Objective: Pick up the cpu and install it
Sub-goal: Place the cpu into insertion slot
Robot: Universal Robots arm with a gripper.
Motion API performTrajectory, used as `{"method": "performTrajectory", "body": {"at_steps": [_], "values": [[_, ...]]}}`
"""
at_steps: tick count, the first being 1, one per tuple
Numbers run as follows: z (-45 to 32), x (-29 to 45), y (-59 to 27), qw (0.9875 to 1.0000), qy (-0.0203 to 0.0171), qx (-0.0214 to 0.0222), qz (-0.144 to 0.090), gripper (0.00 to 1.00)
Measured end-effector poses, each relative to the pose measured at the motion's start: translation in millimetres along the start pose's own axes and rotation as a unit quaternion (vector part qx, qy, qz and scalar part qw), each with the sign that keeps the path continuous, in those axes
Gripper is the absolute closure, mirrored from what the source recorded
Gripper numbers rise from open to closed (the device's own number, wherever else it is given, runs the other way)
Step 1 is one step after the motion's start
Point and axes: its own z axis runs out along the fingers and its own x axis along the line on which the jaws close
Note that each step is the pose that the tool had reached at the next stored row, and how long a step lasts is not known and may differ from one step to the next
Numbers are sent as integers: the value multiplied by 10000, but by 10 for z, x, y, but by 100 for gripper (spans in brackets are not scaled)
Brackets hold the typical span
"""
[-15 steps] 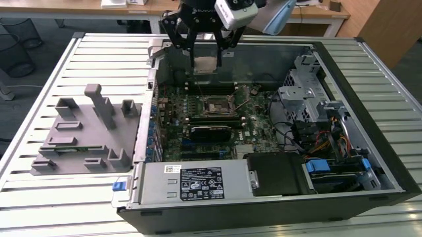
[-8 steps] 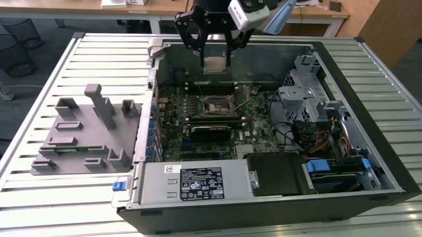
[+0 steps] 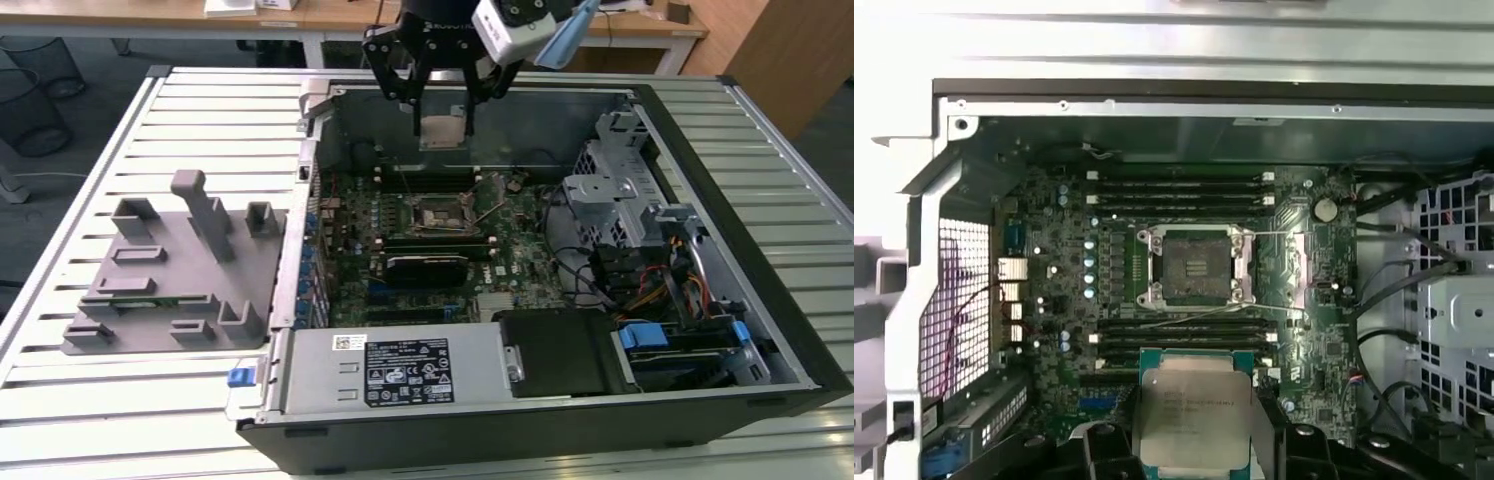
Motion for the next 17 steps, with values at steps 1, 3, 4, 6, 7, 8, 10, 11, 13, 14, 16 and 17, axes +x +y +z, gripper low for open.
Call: {"method": "performTrajectory", "body": {"at_steps": [1, 3, 4, 6, 7, 8, 10, 11, 13, 14, 16, 17], "values": [[4, 0, 0, 10000, -2, 3, 87, 47], [14, 0, 0, 9996, -7, 11, 275, 47], [19, 0, 0, 9993, -10, 13, 361, 47], [30, 1, -1, 9985, -15, 20, 544, 47], [36, 1, -1, 9980, -17, 24, 633, 47], [42, 1, -1, 9973, -20, 27, 729, 47], [53, 2, -1, 9959, -25, 33, 908, 47], [59, 2, -2, 9950, -28, 37, 997, 47], [68, 2, -2, 9931, -33, 43, 1176, 47], [73, 2, -2, 9920, -36, 46, 1265, 47], [79, 3, -2, 9895, -41, 52, 1445, 47], [82, 3, -2, 9883, -43, 55, 1525, 47]]}}
